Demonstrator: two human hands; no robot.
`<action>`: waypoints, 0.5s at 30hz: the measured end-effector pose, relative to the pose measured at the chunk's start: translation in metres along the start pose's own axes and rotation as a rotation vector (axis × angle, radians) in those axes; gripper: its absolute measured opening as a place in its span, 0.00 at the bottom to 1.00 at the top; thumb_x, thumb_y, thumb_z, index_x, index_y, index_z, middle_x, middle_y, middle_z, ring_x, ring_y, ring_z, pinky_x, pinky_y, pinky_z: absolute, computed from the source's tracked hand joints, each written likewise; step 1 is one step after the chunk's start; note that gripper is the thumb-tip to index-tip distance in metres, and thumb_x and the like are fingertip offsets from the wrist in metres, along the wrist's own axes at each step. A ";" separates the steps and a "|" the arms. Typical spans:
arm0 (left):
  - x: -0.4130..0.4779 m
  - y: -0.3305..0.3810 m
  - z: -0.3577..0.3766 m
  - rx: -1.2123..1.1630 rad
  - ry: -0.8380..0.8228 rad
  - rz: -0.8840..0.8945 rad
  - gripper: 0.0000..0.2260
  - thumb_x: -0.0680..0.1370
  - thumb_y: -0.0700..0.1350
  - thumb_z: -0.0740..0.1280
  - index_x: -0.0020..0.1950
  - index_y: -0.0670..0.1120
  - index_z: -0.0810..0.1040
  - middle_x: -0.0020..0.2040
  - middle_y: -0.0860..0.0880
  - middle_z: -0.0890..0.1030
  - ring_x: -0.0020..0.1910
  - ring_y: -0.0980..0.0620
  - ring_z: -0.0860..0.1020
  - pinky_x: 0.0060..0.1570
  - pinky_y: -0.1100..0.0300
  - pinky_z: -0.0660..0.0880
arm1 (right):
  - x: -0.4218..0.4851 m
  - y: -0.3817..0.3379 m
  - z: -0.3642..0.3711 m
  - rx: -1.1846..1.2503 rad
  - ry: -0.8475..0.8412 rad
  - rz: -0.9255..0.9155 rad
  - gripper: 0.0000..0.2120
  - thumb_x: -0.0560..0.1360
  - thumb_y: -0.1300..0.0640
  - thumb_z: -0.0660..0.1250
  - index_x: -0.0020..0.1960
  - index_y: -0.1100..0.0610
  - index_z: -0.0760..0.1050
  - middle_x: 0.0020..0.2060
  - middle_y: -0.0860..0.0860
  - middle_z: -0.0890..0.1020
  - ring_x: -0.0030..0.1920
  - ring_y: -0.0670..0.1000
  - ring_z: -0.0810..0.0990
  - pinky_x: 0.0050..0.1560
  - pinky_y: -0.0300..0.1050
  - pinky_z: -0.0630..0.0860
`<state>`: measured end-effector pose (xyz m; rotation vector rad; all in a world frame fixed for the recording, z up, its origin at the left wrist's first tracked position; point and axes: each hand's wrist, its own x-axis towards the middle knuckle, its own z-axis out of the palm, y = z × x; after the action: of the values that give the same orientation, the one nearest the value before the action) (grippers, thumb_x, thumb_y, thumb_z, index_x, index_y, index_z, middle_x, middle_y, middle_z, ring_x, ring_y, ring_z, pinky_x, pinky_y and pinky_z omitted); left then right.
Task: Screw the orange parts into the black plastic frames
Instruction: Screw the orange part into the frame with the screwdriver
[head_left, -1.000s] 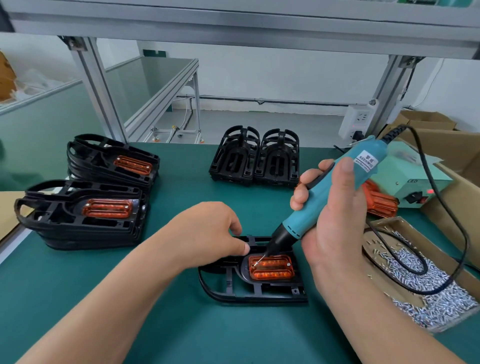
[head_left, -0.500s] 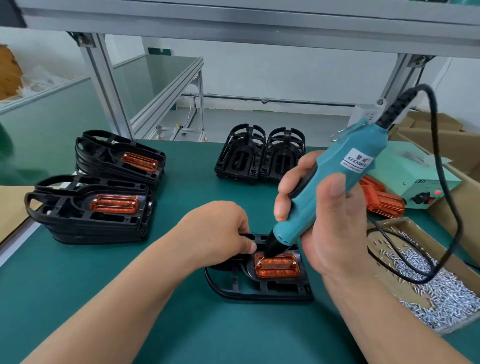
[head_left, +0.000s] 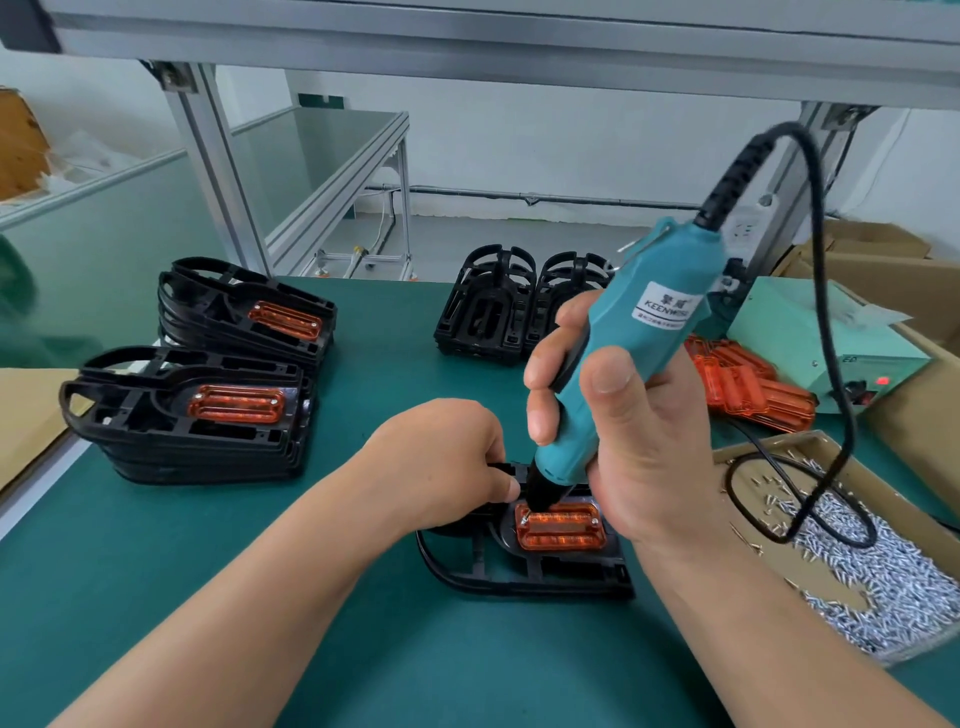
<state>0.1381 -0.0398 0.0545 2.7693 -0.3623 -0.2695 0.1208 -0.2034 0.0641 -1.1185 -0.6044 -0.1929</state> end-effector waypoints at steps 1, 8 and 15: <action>0.000 0.000 0.000 -0.006 -0.001 -0.006 0.12 0.74 0.57 0.74 0.39 0.51 0.79 0.34 0.52 0.77 0.37 0.51 0.77 0.43 0.52 0.79 | 0.002 0.001 0.001 -0.005 0.005 0.012 0.27 0.76 0.39 0.75 0.62 0.59 0.73 0.44 0.56 0.81 0.31 0.54 0.78 0.36 0.44 0.75; 0.002 -0.001 0.002 -0.034 -0.002 -0.022 0.14 0.74 0.56 0.74 0.36 0.50 0.76 0.34 0.52 0.78 0.37 0.51 0.78 0.43 0.51 0.80 | 0.007 0.002 0.005 -0.038 -0.018 0.028 0.20 0.77 0.40 0.75 0.57 0.54 0.76 0.40 0.54 0.80 0.29 0.54 0.76 0.33 0.44 0.74; 0.002 0.000 0.001 -0.024 0.004 -0.016 0.13 0.74 0.56 0.74 0.37 0.50 0.76 0.35 0.51 0.79 0.38 0.50 0.79 0.44 0.51 0.80 | 0.008 0.004 0.003 -0.081 -0.034 0.013 0.16 0.80 0.42 0.73 0.54 0.54 0.75 0.35 0.56 0.77 0.28 0.56 0.74 0.35 0.44 0.74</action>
<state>0.1397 -0.0409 0.0529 2.7497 -0.3342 -0.2709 0.1281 -0.1981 0.0658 -1.2053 -0.6235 -0.1887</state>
